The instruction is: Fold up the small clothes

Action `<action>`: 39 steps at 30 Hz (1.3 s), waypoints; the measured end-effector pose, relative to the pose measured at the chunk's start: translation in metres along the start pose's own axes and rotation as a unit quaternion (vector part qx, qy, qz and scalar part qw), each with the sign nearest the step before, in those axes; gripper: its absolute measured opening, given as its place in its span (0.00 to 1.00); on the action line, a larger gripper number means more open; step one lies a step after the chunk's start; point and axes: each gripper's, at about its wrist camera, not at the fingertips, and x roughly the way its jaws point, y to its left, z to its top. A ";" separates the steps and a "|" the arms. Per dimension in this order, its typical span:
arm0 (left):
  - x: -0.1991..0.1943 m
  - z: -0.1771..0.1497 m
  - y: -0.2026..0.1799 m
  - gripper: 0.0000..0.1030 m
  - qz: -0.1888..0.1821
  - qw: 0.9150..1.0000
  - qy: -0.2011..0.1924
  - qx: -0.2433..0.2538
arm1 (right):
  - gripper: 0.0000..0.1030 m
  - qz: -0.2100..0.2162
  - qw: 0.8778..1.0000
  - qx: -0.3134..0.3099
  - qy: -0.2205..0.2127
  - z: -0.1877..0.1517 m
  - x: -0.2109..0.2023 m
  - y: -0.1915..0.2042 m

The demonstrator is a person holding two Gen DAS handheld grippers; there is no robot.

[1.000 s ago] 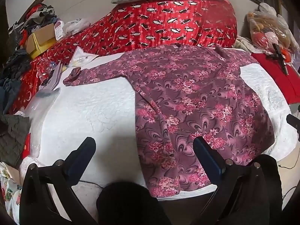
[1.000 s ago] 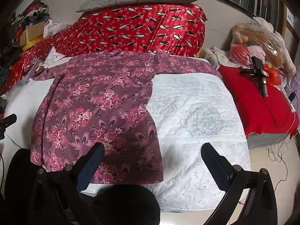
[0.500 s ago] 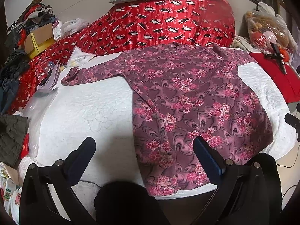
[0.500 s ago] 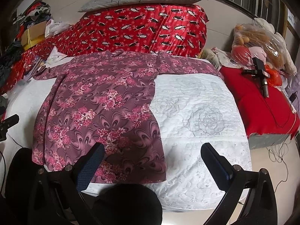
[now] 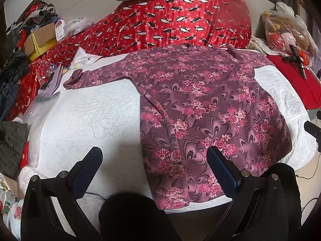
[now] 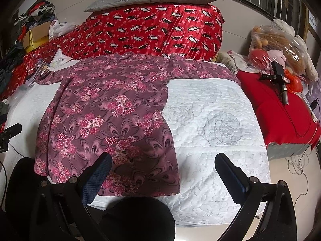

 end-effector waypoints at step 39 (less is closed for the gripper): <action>0.073 -0.017 0.029 1.00 -0.040 0.985 0.155 -0.056 | 0.97 -0.009 0.988 0.070 0.140 -0.029 0.080 -0.041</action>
